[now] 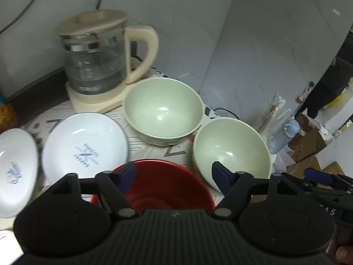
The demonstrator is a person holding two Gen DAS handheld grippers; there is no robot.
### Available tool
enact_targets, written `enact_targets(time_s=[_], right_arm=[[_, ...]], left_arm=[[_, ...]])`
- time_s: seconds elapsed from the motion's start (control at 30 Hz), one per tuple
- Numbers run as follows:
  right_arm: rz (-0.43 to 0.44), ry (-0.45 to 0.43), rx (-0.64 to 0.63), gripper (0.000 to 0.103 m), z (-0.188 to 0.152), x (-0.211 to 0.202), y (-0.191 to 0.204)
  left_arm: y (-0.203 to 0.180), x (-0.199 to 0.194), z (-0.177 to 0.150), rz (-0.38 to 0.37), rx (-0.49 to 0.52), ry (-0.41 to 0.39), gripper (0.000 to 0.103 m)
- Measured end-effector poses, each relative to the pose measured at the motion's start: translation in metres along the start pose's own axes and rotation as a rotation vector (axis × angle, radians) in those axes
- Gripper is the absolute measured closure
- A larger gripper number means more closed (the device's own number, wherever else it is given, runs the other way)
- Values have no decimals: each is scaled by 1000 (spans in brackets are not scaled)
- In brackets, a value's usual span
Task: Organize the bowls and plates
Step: 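Close both tools on the rim of the large pale green bowl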
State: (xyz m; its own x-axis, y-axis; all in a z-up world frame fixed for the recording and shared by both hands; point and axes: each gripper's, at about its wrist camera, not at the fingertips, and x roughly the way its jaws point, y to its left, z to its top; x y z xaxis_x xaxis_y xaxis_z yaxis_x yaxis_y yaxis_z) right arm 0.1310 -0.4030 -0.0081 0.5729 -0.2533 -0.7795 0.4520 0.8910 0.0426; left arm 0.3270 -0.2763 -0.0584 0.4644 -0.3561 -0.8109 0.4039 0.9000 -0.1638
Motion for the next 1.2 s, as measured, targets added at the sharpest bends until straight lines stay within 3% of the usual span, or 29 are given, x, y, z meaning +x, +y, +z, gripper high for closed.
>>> enact_targets(time_s=[0.37, 0.47, 0.57, 0.97, 1.2], right_arm=[[18, 75, 57, 56, 3, 33, -5], [30, 92, 75, 68, 2, 41, -7], [34, 123, 95, 73, 0, 52, -10], [34, 154, 115, 81, -2, 74, -13], [49, 103, 106, 81, 4, 63, -16]], left_arm=[[-7, 52, 20, -81, 9, 70, 51], [-9, 64, 23, -100, 21, 89, 60], [-10, 77, 24, -98, 31, 117, 70], [-14, 111, 19, -87, 3, 194, 95], [-20, 106, 17, -54, -1, 178, 95]])
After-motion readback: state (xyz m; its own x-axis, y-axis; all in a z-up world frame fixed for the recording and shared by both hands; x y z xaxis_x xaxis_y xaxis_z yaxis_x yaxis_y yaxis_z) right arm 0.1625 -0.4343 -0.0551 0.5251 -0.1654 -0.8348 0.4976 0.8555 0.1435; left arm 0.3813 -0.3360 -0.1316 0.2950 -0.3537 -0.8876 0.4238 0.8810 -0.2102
